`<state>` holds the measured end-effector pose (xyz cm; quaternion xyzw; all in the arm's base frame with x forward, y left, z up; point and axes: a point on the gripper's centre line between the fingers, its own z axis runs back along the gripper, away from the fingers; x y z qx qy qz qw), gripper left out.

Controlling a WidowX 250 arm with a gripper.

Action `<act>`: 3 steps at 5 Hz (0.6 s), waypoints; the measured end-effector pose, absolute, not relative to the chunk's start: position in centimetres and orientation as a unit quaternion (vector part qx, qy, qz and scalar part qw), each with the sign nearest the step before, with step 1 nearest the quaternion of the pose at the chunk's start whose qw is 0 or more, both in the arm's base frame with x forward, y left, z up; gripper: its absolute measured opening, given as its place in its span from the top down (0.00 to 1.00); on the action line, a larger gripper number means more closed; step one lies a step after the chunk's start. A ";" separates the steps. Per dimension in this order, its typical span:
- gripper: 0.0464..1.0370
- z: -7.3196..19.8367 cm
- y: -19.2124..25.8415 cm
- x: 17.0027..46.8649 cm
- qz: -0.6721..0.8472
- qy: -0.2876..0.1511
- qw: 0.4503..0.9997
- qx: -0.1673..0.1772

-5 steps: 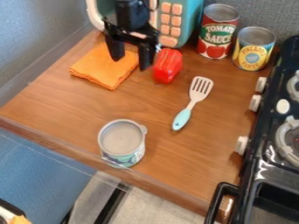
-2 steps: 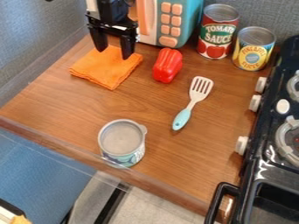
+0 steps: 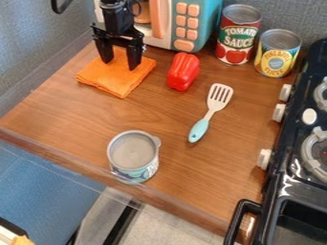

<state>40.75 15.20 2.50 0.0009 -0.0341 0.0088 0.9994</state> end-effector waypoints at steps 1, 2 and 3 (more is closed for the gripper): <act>0.04 2.3 15.5 40.8 0.006 -0.026 1.000 0.007; 0.04 1.9 15.3 39.9 -0.006 -0.024 1.000 0.012; 0.04 2.1 14.9 37.7 -0.029 -0.019 0.999 0.008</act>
